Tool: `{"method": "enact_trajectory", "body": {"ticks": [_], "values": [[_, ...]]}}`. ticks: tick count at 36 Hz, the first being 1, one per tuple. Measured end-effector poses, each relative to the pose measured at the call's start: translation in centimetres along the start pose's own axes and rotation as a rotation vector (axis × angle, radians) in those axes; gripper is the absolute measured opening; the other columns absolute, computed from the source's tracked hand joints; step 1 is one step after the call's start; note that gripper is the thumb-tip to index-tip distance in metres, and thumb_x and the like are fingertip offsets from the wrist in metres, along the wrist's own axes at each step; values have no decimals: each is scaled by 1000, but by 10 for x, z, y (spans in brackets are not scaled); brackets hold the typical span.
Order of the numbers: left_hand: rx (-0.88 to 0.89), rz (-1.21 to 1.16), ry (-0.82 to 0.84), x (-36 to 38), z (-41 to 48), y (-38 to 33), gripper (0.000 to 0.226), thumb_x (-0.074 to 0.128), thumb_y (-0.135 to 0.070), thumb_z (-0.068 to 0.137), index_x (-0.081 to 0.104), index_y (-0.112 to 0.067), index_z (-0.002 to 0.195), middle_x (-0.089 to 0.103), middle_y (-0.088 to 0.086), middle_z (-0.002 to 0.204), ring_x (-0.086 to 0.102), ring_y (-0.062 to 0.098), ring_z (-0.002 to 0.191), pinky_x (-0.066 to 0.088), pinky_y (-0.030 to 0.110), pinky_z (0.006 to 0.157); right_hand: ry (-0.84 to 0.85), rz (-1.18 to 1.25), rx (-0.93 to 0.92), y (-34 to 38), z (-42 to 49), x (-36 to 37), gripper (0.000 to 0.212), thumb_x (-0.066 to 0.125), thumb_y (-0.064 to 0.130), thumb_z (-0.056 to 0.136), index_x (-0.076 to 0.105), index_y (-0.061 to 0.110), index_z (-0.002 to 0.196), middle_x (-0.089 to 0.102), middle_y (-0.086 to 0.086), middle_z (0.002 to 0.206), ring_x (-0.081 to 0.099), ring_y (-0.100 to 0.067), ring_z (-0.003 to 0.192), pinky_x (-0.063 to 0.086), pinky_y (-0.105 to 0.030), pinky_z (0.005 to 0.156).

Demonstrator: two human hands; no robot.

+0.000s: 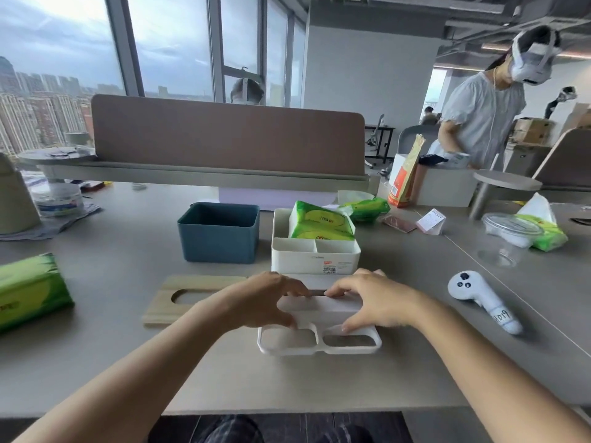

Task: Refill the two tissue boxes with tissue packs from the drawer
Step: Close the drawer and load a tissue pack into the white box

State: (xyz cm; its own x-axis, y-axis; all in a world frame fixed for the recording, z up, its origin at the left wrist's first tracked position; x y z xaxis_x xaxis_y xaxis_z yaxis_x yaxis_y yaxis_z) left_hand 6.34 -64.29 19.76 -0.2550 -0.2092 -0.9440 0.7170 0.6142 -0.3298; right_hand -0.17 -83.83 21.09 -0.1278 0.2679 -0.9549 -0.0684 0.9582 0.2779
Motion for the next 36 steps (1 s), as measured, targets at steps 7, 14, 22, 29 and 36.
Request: {"method": "enact_trajectory", "body": {"ticks": [7, 14, 22, 29, 36], "values": [[56, 24, -74, -33, 7, -10, 60, 79, -40, 74, 56, -38, 130, 63, -9, 126, 58, 11, 110, 47, 30, 97, -65, -12, -26, 1, -9, -36, 65, 79, 47, 69, 51, 46, 128, 44, 14, 114, 39, -21, 118, 37, -32, 100], [92, 75, -134, -79, 34, -15, 57, 76, -43, 76, 56, -38, 130, 63, -11, 127, 57, 11, 111, 46, 32, 99, -132, 75, -42, -10, 9, -77, 64, 80, 49, 66, 52, 50, 123, 48, 11, 121, 45, -12, 119, 39, -35, 106], [112, 186, -224, -103, 84, -3, 51, 67, -45, 83, 52, -39, 132, 59, -17, 132, 49, 13, 121, 31, 34, 102, -235, 36, 30, -19, 41, -107, 66, 78, 50, 70, 49, 48, 130, 46, 8, 131, 38, -13, 116, 30, -27, 87], [97, 179, -234, -93, 120, 19, 49, 61, -38, 89, 46, -41, 136, 57, -14, 133, 42, 17, 125, 25, 37, 105, -214, -11, 114, -23, 68, -107, 69, 72, 51, 76, 42, 43, 138, 33, -1, 150, 21, -29, 138, 21, -40, 108], [73, 174, -260, -84, 130, 42, 45, 58, -42, 91, 47, -46, 134, 53, -21, 137, 40, 13, 128, 20, 36, 109, -183, -2, 78, -20, 87, -102, 66, 69, 48, 80, 42, 37, 140, 36, 0, 147, 23, -22, 134, 21, -34, 101]]}}
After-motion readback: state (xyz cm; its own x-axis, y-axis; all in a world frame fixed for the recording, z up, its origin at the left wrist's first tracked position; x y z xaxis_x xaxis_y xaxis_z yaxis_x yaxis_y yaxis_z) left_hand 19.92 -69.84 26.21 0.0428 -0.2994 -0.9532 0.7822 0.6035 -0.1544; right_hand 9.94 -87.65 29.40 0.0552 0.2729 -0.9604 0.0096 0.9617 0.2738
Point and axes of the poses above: each hand's wrist, its own z-axis towards the middle knuckle, its own x-axis out of the palm, y = z × x, the point moved 3 cm from there along z, towards the middle knuckle
